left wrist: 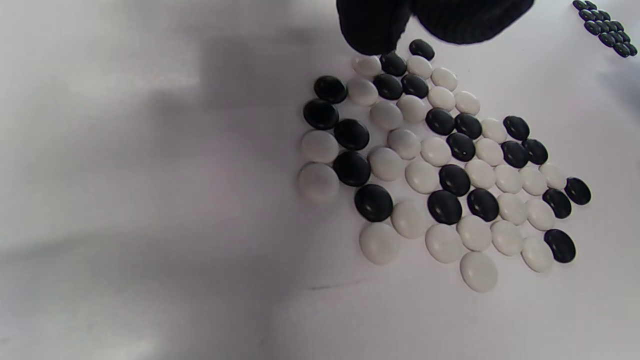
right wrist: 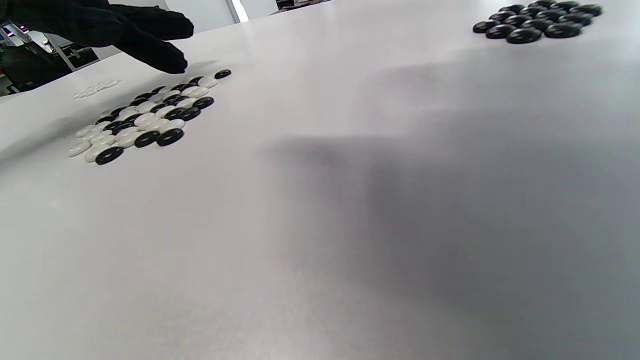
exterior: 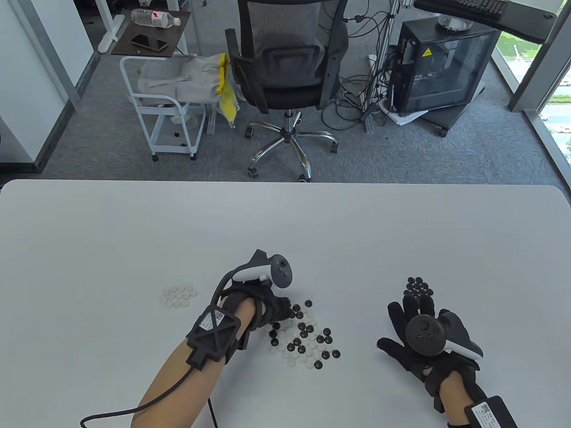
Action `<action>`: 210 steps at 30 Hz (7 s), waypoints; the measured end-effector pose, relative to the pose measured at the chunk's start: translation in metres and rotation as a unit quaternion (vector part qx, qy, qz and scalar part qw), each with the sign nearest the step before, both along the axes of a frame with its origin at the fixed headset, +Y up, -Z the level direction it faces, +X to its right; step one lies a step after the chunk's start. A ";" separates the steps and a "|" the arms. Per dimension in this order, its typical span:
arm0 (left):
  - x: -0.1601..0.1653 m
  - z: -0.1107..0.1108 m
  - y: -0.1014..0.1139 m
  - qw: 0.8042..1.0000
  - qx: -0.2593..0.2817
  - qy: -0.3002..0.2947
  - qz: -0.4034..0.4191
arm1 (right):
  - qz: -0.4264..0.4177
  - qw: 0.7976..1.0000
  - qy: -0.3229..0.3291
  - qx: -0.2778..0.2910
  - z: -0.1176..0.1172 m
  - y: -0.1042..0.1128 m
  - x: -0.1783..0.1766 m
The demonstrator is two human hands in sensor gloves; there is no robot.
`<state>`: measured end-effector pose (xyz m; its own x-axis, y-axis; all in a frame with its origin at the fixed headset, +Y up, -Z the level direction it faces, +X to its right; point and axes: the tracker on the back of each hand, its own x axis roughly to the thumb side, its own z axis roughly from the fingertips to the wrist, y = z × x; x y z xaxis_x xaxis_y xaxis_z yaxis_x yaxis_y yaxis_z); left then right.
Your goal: Go stone sorting task
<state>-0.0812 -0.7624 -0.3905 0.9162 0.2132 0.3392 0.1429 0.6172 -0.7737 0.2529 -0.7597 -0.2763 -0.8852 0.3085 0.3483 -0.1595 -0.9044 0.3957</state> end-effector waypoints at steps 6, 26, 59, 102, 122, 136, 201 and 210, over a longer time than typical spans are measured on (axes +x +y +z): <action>0.003 0.000 -0.009 1.000 -0.004 -0.004 -0.007 | 0.000 1.000 0.000 -0.001 0.000 0.001 0.001; -0.161 -0.006 0.003 0.976 -0.008 0.193 -0.106 | 0.003 1.000 -0.001 -0.004 0.000 0.001 0.003; -0.049 0.063 0.013 0.996 0.043 -0.048 -0.067 | 0.008 1.000 0.004 -0.010 0.000 0.001 -0.006; -0.244 0.048 -0.010 0.964 0.006 0.263 -0.034 | 0.011 1.000 0.005 -0.020 0.000 0.000 -0.007; -0.079 0.057 0.026 0.998 0.039 0.002 -0.058 | 0.012 1.000 0.009 0.025 0.003 0.006 -0.007; -0.037 0.064 -0.010 0.996 0.021 -0.046 -0.071 | 0.009 1.000 0.010 0.026 0.004 0.007 -0.007; -0.147 0.132 0.040 0.897 0.435 0.074 0.026 | 0.005 1.000 0.017 0.004 0.001 -0.001 -0.012; -0.154 0.133 0.022 0.908 0.411 0.069 0.046 | 0.000 1.000 0.017 -0.003 -0.001 -0.004 -0.013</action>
